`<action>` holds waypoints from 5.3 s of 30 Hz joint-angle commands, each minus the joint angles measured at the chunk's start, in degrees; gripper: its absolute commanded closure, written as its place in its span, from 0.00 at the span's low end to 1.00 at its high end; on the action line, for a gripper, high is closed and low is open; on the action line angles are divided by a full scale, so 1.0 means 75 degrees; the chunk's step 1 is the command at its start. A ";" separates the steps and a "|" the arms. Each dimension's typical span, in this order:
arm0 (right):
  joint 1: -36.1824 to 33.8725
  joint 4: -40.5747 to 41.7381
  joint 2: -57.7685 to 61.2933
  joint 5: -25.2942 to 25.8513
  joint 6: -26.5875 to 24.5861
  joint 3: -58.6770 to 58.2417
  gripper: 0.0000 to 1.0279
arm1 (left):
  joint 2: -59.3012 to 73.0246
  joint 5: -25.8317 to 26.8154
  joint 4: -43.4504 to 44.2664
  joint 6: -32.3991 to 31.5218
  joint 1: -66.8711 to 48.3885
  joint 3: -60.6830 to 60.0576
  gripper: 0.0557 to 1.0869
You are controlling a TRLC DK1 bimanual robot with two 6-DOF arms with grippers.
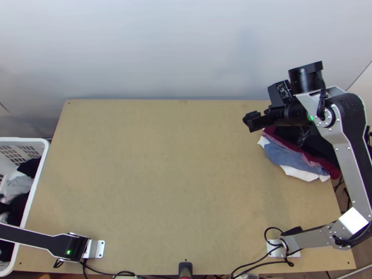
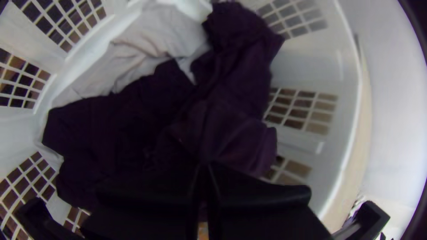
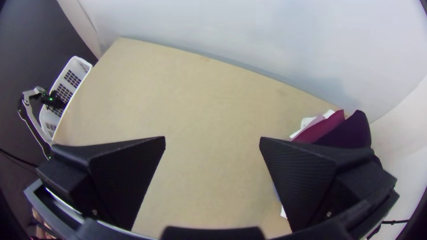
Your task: Fold the t-shirt
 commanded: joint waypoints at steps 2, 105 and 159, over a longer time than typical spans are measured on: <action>-0.0030 -0.0040 0.0096 0.0020 -0.0055 0.0024 0.04 | -0.1903 0.1723 -0.1943 -0.0861 -0.0285 0.1367 0.96; 0.1693 0.2948 -0.0068 -0.3038 -0.0699 -0.8226 0.41 | -0.9802 -0.3199 0.0049 -0.3686 -1.4968 -0.7645 0.05; 0.3626 0.2609 0.0378 -0.3624 -0.0957 -0.8918 0.67 | -0.9509 -0.3702 0.3365 -0.1002 -1.4546 -0.9379 0.21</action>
